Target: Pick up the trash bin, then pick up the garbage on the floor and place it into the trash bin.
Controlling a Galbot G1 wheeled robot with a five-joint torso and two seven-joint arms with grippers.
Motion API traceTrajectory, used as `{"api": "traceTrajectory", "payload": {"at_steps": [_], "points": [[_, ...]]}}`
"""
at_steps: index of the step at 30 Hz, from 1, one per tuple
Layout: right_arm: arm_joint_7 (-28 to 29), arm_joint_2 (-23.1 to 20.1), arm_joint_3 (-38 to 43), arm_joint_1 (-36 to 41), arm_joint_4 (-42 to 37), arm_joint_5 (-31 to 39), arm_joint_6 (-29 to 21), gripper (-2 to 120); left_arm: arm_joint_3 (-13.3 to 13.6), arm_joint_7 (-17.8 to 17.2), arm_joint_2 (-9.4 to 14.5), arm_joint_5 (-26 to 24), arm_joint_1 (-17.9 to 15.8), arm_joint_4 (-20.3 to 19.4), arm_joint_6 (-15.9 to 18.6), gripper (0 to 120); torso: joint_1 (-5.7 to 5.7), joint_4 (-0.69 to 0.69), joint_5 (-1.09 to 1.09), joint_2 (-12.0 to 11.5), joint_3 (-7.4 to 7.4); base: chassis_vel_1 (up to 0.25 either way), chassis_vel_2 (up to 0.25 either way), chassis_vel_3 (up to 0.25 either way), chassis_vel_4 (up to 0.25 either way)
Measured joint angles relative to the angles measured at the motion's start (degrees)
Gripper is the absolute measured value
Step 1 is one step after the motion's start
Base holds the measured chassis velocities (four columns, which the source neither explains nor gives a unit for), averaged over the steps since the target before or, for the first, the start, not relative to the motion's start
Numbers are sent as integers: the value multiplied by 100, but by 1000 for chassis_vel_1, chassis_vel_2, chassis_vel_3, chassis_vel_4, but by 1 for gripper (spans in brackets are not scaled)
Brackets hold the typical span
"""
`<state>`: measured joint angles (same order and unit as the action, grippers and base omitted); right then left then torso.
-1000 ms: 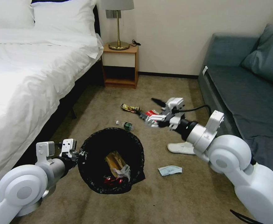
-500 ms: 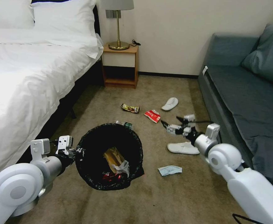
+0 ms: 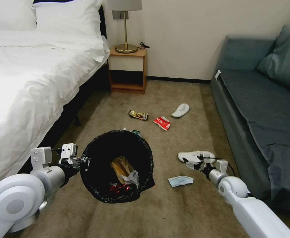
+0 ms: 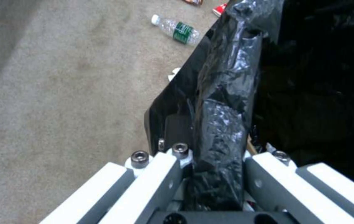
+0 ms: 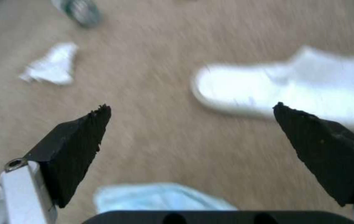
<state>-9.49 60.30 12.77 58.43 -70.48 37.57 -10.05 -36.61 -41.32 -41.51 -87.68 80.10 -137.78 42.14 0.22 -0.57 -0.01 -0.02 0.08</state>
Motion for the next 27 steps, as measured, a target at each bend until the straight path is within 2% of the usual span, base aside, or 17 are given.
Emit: {"api": "traceTrajectory", "payload": {"at_steps": [4, 6, 9, 27], "points": [[-2, 189, -8, -78, 444, -161, 110, 100, 27, 24, -23, 18, -7, 0, 0, 2, 0, 0, 1, 0, 0, 0, 0, 0, 0], [-2, 398, -2, -219, 936, -276, 210, 100, 34, 36, -33, 23, -7, -8, 0, 2, 0, 1, 2, 0, 0, 0, 0, 0, 0], [3, 474, 19, -300, 1133, -283, 226, 100, 32, 43, -32, 24, -1, -8, 0, 2, 0, 1, -1, 0, 0, 0, 0, 0, 0], [18, 995, -64, -312, 1742, -796, 409, 100, 96, 84, -29, 85, -13, 43, 0, 2, 0, 1, 0, 0, 0, 0, 0, 0, 0]]}}
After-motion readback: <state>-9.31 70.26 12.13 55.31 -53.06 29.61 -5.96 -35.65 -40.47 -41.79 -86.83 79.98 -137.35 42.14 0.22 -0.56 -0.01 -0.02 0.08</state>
